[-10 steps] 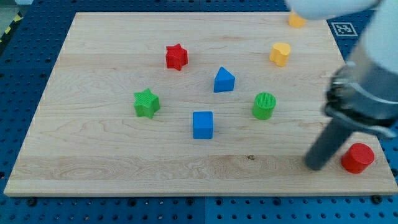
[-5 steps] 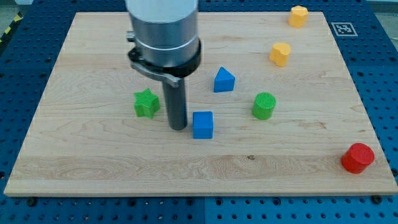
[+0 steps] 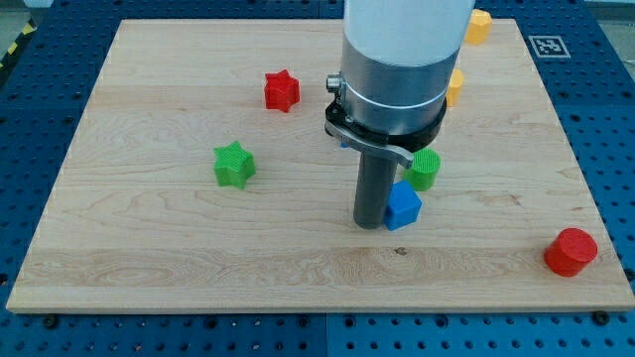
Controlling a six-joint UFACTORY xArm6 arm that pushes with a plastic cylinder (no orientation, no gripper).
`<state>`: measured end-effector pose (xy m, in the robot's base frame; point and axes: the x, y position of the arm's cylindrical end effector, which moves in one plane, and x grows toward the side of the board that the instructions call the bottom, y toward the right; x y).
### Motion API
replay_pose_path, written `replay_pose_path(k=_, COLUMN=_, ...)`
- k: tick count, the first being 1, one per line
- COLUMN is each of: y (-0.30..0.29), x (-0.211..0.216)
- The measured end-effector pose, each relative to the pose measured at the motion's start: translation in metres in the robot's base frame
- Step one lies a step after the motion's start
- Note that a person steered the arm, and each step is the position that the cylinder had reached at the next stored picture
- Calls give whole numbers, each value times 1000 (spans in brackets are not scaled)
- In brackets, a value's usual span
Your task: Push the blue cube to the red circle
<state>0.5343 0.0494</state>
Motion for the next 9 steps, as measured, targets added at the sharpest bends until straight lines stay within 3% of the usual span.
replay_pose_path(k=2, y=22, x=-16)
replay_pose_path(k=5, y=122, x=-24)
replay_pose_path(k=6, y=122, x=-46)
replay_pose_path(k=9, y=165, x=-44)
